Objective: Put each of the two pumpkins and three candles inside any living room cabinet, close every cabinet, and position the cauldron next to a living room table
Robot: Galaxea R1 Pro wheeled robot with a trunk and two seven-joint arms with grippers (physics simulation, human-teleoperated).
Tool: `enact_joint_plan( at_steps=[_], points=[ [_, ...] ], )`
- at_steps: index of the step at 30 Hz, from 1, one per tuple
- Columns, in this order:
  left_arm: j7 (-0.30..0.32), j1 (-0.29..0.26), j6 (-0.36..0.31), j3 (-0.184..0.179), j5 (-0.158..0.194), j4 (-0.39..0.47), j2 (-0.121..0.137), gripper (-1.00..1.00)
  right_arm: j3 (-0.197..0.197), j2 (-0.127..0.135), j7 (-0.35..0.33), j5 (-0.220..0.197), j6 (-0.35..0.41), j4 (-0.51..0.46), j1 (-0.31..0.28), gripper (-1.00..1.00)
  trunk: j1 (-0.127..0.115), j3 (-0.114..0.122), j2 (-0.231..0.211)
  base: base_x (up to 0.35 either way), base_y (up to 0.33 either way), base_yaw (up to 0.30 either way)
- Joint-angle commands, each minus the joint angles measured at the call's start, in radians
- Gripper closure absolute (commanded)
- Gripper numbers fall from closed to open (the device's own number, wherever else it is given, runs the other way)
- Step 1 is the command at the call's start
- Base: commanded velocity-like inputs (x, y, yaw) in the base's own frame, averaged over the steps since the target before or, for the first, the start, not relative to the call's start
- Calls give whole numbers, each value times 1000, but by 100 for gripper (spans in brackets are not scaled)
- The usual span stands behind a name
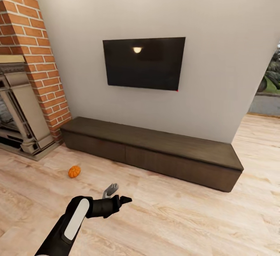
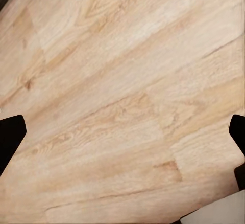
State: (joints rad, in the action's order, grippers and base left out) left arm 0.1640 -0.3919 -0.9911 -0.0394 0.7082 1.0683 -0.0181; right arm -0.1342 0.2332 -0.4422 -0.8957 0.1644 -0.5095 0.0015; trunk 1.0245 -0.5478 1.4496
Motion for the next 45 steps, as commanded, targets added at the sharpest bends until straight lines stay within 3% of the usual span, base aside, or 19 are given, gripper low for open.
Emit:
enact_joint_plan(
  at_steps=[1, 13, 23, 28, 30, 32, 33, 34, 35, 37, 38, 39, 41, 43, 45],
  points=[
    [10, -1, -3, 1, -10, 0, 0, -100, -4, -1, -3, -9, 10, -1, 0, -100, 1, 0, 0, 295, 0, -284],
    [9, 0, -3, 0, -11, 0, 0, -100, -5, -6, -4, -7, 3, -2, 0, -100, 1, 6, 0, 249, -81, -265],
    [10, -1, -4, 0, -12, 1, 0, -100, -5, -7, 9, -6, -9, -1, 0, -100, 1, 6, 0, 150, -92, -30],
    [11, -1, -8, -2, -10, 3, 1, -100, -5, -12, 19, -8, -85, -1, 0, -100, 1, 6, 0, 16, -12, -1],
    [11, -1, -9, -4, -9, 1, 1, -100, -5, -8, 21, -21, -85, -10, 0, -100, 1, 6, 0, 3, -2, 0],
    [12, -1, -11, -7, 1, 0, 8, -100, -16, -4, 21, -82, -48, -19, 0, -100, 1, 6, 0, 1, -1, 0],
    [18, -1, -13, -11, 25, 0, 19, -100, -30, -1, 21, -140, -18, -22, -2, -100, 1, 6, 0, 0, 0, 0],
    [34, -1, -14, -22, 77, 0, 39, -100, -44, 2, 19, -224, 27, -26, -10, -100, 1, 6, 0, 0, 0, 0],
    [49, -1, -14, -43, 124, 0, 57, -100, -50, 7, 19, -274, 63, -34, -23, -100, 1, 6, 0, 0, 0, 0],
    [85, -1, -15, -133, 240, 0, 110, -100, -56, 15, 21, -344, 127, -53, -62, -100, 1, 6, 0, 0, 0, 0],
    [113, -1, -15, -223, 338, 3, 153, -100, -59, 17, 21, -370, 152, -59, -97, -100, 1, 6, 0, 0, 0, 0],
    [133, -3, -14, -317, 459, 12, 192, -100, -61, 18, 21, -384, 163, -62, -130, -100, 1, 6, 0, 0, 0, 0],
    [145, -5, -13, -403, 588, 27, 222, -100, -63, 18, 22, -391, 160, -63, -172, -100, 1, 6, 0, 0, 0, 0],
    [149, -6, -13, -444, 652, 35, 236, -100, -62, 19, 28, -391, 136, -65, -219, -100, 1, 6, 0, 0, 0, 0],
    [151, -7, -12, -462, 679, 38, 242, -100, -60, 19, 43, -389, 119, -74, -251, -100, 1, 6, 0, 0, 0, 0]
  ],
)
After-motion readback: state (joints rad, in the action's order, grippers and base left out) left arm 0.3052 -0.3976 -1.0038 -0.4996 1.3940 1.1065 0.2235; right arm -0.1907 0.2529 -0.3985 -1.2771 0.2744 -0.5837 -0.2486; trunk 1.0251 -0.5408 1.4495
